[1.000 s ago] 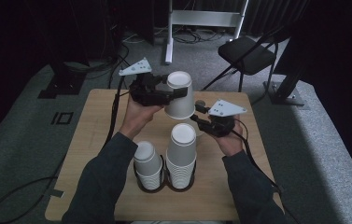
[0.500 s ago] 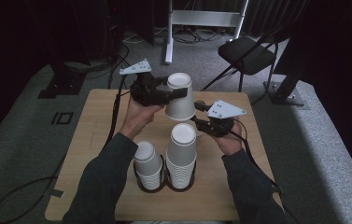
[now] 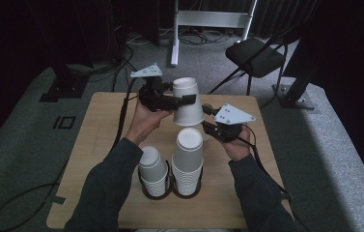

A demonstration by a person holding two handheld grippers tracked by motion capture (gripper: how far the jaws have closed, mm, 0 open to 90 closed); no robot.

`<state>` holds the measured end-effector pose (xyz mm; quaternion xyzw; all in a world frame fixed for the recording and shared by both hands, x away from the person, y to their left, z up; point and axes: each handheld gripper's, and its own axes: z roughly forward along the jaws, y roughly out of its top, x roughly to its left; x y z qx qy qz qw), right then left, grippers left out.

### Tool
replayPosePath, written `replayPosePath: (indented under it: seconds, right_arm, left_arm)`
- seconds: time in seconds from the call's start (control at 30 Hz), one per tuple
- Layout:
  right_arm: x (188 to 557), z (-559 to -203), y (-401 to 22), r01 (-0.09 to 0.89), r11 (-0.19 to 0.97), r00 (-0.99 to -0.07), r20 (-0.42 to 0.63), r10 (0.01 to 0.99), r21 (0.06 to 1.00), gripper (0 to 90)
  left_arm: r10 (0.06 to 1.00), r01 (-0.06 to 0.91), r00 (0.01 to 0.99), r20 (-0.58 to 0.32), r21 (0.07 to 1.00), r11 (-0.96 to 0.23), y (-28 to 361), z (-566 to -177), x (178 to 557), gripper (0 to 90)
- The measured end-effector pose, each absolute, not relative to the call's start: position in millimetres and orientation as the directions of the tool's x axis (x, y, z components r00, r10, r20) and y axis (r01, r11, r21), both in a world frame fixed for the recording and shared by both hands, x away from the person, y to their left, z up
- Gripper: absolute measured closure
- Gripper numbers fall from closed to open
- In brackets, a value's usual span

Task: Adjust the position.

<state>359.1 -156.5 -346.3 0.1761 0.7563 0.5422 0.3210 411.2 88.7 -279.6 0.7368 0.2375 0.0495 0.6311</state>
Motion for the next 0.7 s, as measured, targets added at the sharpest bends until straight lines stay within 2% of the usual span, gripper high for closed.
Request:
replayPosePath:
  seconds: [0.17,0.4,0.5,0.7]
  right_arm:
    - [361,-345,-163,-0.067,0.316,-0.709,-0.268,0.652,0.946,81.8]
    - [360,-345,-168,-0.062,0.303,-0.719,-0.253,0.647,0.951,83.2]
    - [361,-344,-170,-0.06,0.288,-0.725,-0.24,0.645,0.956,84.5]
    - [360,-338,-171,-0.067,0.26,-0.739,-0.223,0.636,0.963,86.8]
  left_arm:
    - [0.449,0.244,0.877,-0.172,0.964,-0.107,91,-277,410,14.5]
    - [0.507,0.221,0.852,-0.128,0.967,-0.128,96,-279,411,15.8]
    - [0.544,0.217,0.833,-0.099,0.964,-0.156,100,-281,412,19.0]
    - [0.554,0.226,0.827,-0.096,0.959,-0.171,104,-286,415,21.2]
